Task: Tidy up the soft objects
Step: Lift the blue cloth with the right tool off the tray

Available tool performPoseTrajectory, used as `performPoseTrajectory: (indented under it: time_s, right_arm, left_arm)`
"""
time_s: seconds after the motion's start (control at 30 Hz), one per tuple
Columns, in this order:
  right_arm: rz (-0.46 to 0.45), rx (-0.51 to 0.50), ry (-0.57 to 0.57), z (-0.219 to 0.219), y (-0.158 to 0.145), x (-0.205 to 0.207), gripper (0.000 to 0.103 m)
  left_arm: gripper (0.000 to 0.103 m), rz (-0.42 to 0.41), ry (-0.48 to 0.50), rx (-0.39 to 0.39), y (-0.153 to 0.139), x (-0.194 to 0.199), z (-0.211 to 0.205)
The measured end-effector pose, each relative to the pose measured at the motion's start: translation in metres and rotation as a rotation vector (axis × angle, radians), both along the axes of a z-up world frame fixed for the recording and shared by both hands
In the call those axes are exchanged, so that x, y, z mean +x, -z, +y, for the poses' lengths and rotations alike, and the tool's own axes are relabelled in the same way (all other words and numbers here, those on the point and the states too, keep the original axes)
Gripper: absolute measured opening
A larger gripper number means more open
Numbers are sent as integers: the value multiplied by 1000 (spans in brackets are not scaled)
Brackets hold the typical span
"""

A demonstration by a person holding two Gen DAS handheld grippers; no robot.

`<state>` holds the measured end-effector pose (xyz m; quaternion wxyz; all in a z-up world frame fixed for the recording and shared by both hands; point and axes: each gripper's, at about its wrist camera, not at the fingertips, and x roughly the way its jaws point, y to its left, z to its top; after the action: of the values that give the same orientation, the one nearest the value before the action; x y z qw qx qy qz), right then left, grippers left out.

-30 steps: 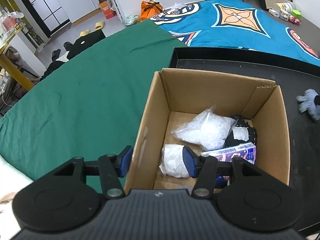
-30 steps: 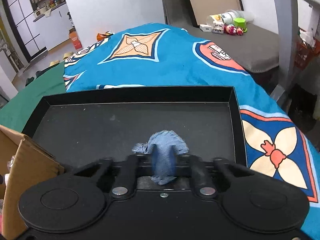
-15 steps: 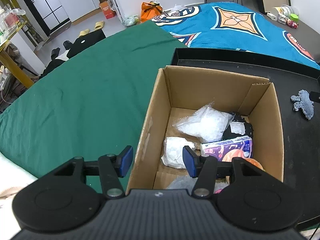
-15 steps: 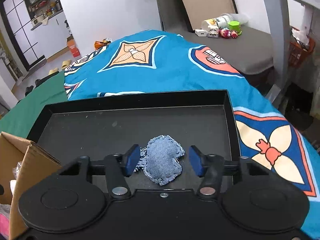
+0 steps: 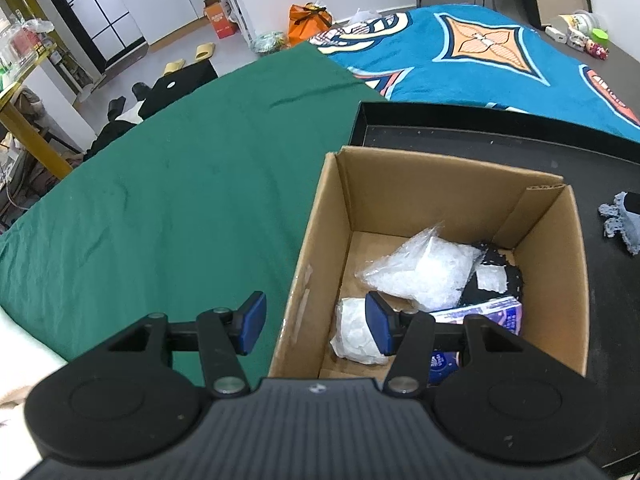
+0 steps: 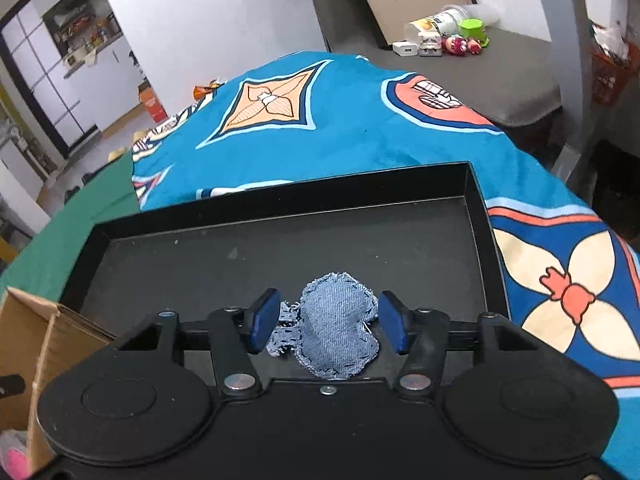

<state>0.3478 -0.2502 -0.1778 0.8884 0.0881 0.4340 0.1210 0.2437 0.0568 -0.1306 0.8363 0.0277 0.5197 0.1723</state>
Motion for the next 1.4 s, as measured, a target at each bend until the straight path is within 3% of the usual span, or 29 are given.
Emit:
performPoseTrajectory:
  time_s: [0.23,0.37,0.47,0.63,1.0,1.4]
  right_arm:
    - [20,-63,-2,3,10,3,49]
    - [31,-104,-30,6,13,0,30]
    - [51,-108,-69,10,12,-2,25]
    - [79,-83,-83,9,8,-7,24]
    - [30,-45,-81,8,-20,-27,24]
    - [-85,-11,-110,20,-62,-53,24]
  left_arm:
    - [53,19,-4,-14,9,3,1]
    - [53,32,1,-31,12,3,0]
    - [53,29,2,-31,11,-1,-1]
    - [53,14,3,-51,5,-7,1]
    - [53,-12,3,-68,-6,-18,3]
    - [53,-47,10,-104,-19,-39,13]
